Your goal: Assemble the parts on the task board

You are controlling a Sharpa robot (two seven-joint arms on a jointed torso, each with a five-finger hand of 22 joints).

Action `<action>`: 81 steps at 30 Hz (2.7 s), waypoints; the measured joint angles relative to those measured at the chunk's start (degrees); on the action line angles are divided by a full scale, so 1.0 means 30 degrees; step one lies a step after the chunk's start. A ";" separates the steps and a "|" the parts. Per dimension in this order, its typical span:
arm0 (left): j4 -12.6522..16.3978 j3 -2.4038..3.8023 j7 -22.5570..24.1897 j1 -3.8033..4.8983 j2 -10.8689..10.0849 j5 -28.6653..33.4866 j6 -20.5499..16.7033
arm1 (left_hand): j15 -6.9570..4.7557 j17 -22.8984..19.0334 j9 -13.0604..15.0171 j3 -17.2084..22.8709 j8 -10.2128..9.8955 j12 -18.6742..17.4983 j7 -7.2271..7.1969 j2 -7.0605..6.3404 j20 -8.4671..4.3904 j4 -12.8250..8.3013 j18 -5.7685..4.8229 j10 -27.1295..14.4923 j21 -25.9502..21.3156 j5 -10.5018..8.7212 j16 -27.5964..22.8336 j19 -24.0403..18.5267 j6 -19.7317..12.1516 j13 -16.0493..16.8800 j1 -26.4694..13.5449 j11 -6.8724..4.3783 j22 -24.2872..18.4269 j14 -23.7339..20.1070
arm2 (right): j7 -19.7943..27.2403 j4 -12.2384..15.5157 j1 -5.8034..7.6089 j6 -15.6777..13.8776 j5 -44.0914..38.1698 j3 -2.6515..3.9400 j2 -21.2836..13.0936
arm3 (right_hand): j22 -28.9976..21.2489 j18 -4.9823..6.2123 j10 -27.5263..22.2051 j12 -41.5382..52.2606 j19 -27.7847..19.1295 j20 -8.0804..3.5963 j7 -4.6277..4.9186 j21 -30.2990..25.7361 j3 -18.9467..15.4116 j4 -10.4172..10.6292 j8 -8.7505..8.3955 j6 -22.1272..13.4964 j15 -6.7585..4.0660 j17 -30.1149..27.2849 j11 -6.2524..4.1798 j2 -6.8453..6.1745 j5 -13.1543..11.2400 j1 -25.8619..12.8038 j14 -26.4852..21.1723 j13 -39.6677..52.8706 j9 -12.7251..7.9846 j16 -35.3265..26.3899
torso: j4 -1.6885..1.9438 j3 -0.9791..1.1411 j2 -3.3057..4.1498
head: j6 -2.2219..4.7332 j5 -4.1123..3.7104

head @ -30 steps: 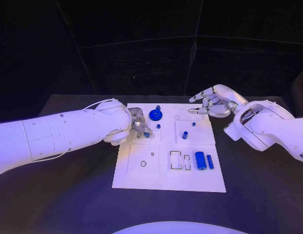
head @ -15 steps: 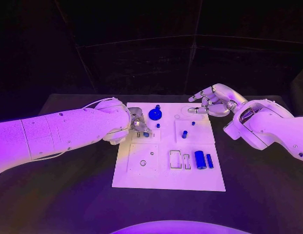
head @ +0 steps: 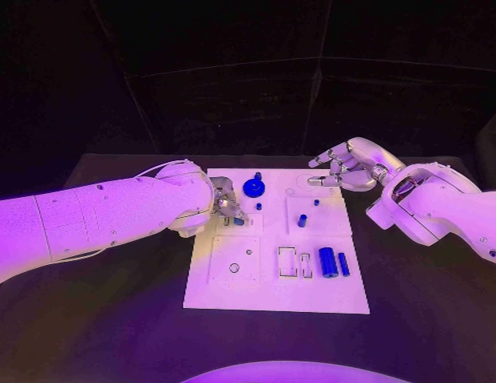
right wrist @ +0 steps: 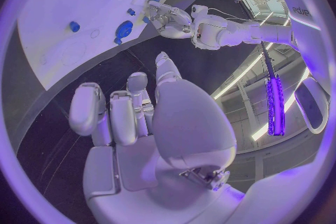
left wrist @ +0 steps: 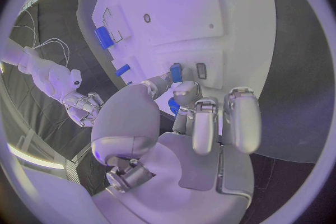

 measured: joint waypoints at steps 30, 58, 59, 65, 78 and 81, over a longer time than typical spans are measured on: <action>-0.0546 -0.0017 -0.0121 -0.0021 0.0371 -0.0049 0.0356 | -0.0141 0.0000 -0.0031 -0.3405 0.0259 0.0281 -0.0370 -0.0174 -0.0066 -0.0009 0.0001 0.0066 0.0090 0.0019 0.0000 0.0067 0.0587 0.0191 -0.1781 -0.0077 -0.0002 0.0002 | 0.0010 0.0017 0.0000 0.0008 0.0021 0.0000 -0.0003 | -0.0303 -0.0002 0.0000 0.0000 -0.0067 -0.0068 0.0000 -0.0237 -0.0355 0.0249 -0.0001 0.0000 0.0000 -0.0303 0.0001 0.0153 -0.0073 -0.0153 0.0000 -0.0207 0.0000 -0.0189 | -0.0004 0.0002 0.0007 | -0.0037 -0.0060; -0.0325 0.0008 -0.0179 -0.0032 0.0052 0.0040 0.0065 | -0.0208 0.0000 -0.0094 -0.7350 0.0522 0.0408 -0.0441 -0.0099 -0.0137 0.2192 0.0002 0.0203 0.0257 0.0018 0.0000 -0.0006 0.0795 0.0184 -0.3165 -0.0215 -0.0003 0.0070 | 0.0008 0.0001 0.0000 0.0002 0.0099 0.0000 -0.0030 | -0.0593 -0.0003 -0.0057 -0.0097 -0.0270 -0.0127 0.0000 -0.0442 -0.0744 0.0534 -0.0002 0.0000 0.0000 -0.0607 -0.0056 0.0262 -0.0072 -0.0426 -0.0001 -0.0437 0.0000 -0.0519 | -0.0005 -0.0011 0.0002 | 0.0024 -0.0143; -0.0278 0.0019 -0.0174 -0.0032 0.0014 0.0049 0.0044 | -0.0207 0.0000 -0.0109 -0.7461 0.0522 0.0408 -0.0441 -0.0099 -0.0137 0.2197 0.0002 0.0203 0.0257 0.0018 0.0000 -0.0005 0.0794 0.0184 -0.3165 -0.0214 -0.0003 0.0070 | 0.0008 -0.0003 0.0000 0.0002 0.0102 0.0000 -0.0029 | -0.0593 -0.0004 -0.0072 -0.0096 -0.0271 -0.0128 0.0000 -0.0442 -0.0744 0.0534 -0.0002 0.0000 0.0000 -0.0607 -0.0071 0.0298 -0.0072 -0.0461 0.0000 -0.0437 -0.0001 -0.0519 | -0.0005 -0.0011 0.0002 | 0.0026 -0.0137; 0.0098 0.0615 -0.0147 -0.0019 -0.0344 0.0205 -0.0030 | -0.0207 0.0000 -0.0125 -0.7785 0.0522 0.0408 -0.0441 0.0030 -0.0188 0.2251 0.0002 0.0202 0.0212 0.0018 0.0000 0.0046 0.0794 0.0090 -0.3036 -0.0214 -0.0003 0.0070 | 0.0011 -0.0029 0.0000 0.0000 0.0117 0.0000 -0.0030 | -0.0614 -0.0004 -0.0071 -0.0096 -0.0271 -0.0129 0.0000 -0.0442 -0.0794 0.0584 -0.0002 0.0000 0.0000 -0.0607 -0.0070 0.0297 -0.0071 -0.0461 0.0000 -0.0436 -0.0001 -0.0519 | -0.0004 -0.0007 -0.0011 | 0.0092 -0.0126; -0.1591 0.2112 -0.0198 0.1714 -0.0441 0.1206 0.2638 | 0.0141 0.0000 -0.1539 -1.0014 -0.1185 -0.1651 0.0549 0.0498 0.0096 0.2647 0.0001 -0.1413 -0.1334 0.0017 0.0000 -0.0098 -0.1094 -0.2517 -0.1539 0.0641 -0.1037 0.0006 | 0.0018 -0.0204 0.0000 -0.0004 0.0157 -0.0001 0.0010 | -0.0613 -0.0003 -0.0070 -0.0094 -0.0270 -0.0128 0.0000 -0.0442 -0.0793 0.0584 -0.0002 0.0000 0.0000 -0.0605 -0.0070 0.0297 -0.0071 -0.0461 0.0000 -0.0435 -0.0001 -0.0518 | 0.0009 0.0002 -0.0013 | 0.0280 -0.0062; -0.2724 0.2129 -0.0237 0.1894 -0.0015 0.1314 0.3756 | 0.0250 -0.0001 -0.1690 -1.0183 -0.1256 -0.1651 0.0550 0.0618 0.0096 0.2705 0.0001 -0.1414 -0.1404 0.0017 0.0000 -0.0099 -0.1094 -0.2517 -0.1420 0.0641 -0.1042 0.0032 | 0.0019 -0.0223 0.0000 -0.0003 0.0167 -0.0001 0.0040 | -0.0613 -0.0003 -0.0070 -0.0094 -0.0270 -0.0128 0.0000 -0.0442 -0.0793 0.0584 -0.0002 0.0000 0.0000 -0.0605 -0.0069 0.0297 -0.0071 -0.0460 0.0000 -0.0434 -0.0001 -0.0517 | 0.0002 0.0000 0.0004 | 0.0324 -0.0033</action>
